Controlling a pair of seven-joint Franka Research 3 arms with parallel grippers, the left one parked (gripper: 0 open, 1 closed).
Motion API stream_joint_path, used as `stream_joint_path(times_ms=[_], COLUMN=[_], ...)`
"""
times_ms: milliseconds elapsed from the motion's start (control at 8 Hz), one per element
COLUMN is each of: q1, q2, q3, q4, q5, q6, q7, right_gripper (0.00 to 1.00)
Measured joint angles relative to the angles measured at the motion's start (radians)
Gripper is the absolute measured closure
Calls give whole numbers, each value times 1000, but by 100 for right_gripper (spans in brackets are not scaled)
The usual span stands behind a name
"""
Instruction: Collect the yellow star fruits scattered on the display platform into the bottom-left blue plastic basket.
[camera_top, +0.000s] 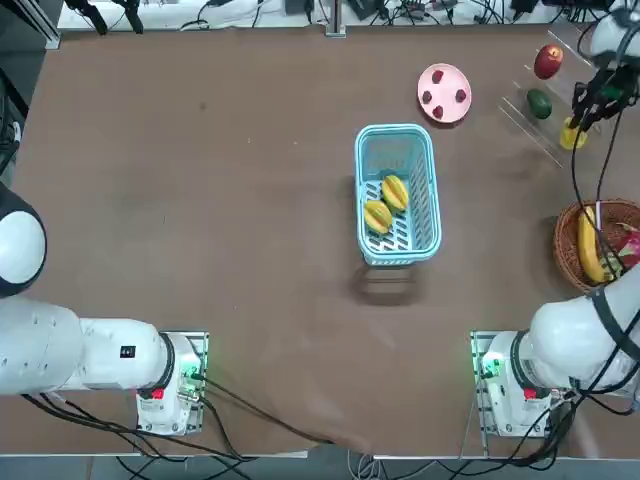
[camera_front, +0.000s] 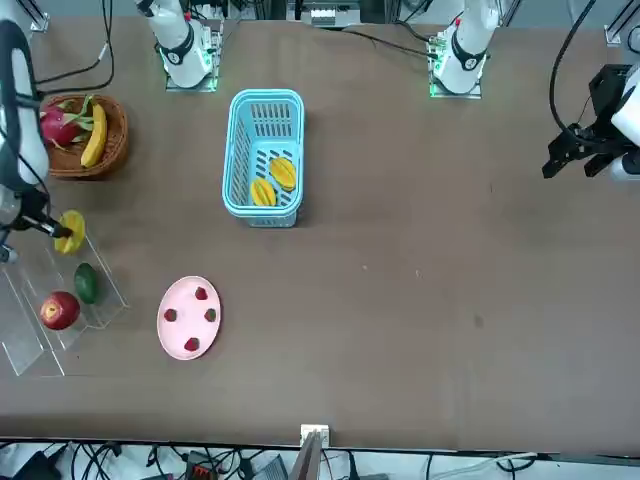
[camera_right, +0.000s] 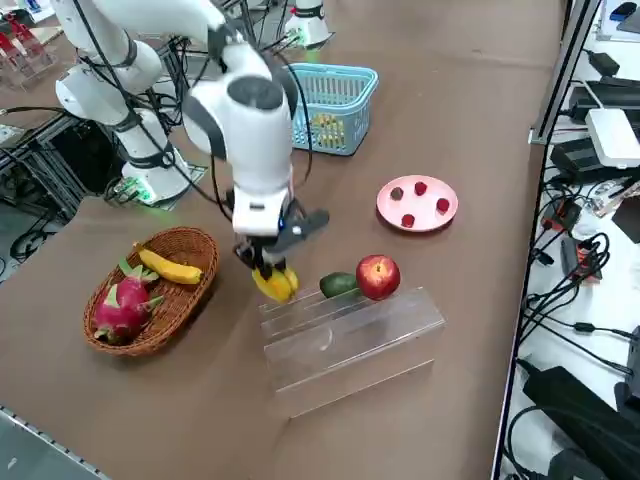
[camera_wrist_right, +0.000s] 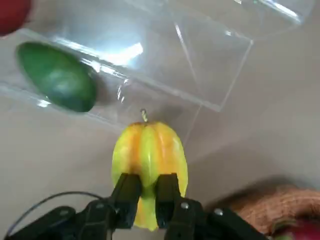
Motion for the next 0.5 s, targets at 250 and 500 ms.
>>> stream_joint_path(times_ms=[250,500], q1=[24,116], q2=[-101,-196], q3=[42,102], q4=[57,78], q5=[44,124], q6=[-223,-398], q7=[92,255], right_gripper=[79,79])
